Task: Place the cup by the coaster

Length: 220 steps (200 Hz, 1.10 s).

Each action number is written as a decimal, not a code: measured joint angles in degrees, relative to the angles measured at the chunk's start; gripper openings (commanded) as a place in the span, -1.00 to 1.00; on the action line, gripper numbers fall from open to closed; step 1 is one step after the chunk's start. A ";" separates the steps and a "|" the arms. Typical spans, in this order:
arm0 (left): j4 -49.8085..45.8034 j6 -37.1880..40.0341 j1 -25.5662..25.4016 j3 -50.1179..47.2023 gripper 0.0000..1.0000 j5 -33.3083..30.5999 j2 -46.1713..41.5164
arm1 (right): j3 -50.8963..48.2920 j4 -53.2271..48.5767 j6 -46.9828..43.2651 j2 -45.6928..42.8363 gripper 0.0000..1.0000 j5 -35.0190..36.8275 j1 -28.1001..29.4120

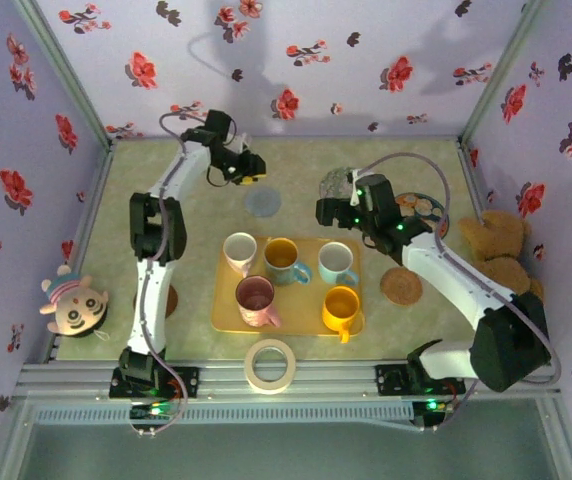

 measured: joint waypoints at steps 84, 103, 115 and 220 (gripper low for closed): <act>-3.80 3.45 0.66 -9.42 0.65 -12.68 -20.81 | 15.17 -14.29 -3.85 5.77 0.99 5.60 -0.33; -3.13 4.07 0.76 -14.60 0.89 -14.51 -25.09 | 19.15 -17.66 -4.79 9.18 0.98 6.12 -0.90; -2.16 4.31 0.87 -18.34 0.99 -15.37 -27.74 | 21.57 -19.58 -5.35 11.76 0.96 6.14 -1.36; 8.22 4.55 3.65 -47.41 0.99 -17.51 -45.20 | 42.18 -28.02 -8.48 35.39 0.92 4.79 -5.70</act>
